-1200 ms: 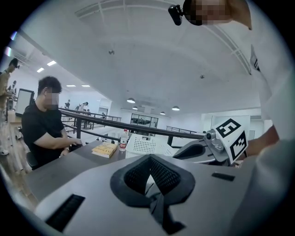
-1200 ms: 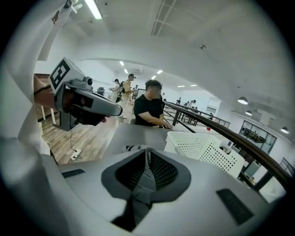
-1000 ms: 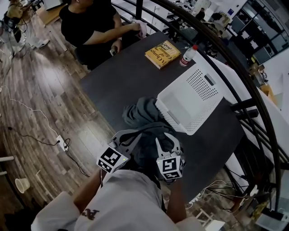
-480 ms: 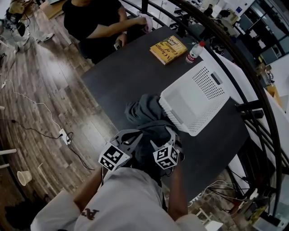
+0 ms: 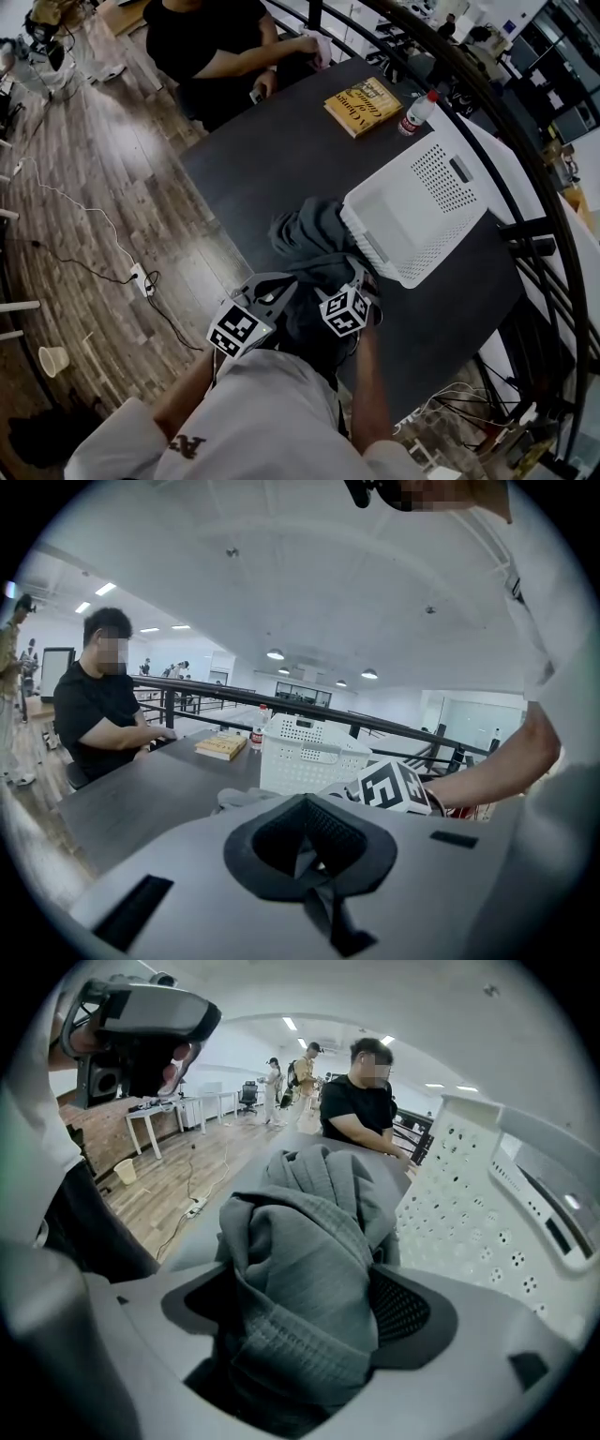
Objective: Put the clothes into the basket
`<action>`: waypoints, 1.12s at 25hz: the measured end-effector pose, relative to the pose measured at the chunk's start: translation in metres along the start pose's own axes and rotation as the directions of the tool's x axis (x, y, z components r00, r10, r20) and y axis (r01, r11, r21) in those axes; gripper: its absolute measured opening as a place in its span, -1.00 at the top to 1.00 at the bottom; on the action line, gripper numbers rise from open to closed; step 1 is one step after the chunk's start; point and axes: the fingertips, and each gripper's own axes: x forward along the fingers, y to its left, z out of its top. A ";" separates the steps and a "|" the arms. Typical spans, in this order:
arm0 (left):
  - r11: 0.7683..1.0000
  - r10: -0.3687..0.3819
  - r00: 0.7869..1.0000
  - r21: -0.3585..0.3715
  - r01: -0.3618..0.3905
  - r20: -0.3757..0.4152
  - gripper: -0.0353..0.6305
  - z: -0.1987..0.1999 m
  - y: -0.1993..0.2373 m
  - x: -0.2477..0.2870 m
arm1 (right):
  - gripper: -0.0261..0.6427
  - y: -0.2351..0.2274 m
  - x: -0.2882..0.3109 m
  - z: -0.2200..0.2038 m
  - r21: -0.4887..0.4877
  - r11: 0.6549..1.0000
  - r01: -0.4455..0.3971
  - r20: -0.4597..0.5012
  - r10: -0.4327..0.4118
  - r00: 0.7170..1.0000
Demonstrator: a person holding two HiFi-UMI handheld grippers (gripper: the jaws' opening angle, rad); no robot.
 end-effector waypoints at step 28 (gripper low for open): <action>1.000 0.021 1.000 0.003 -0.021 0.019 0.91 0.004 0.002 -0.017 | 0.36 -0.001 -0.064 0.056 0.108 0.992 0.066 0.150 -0.082 0.985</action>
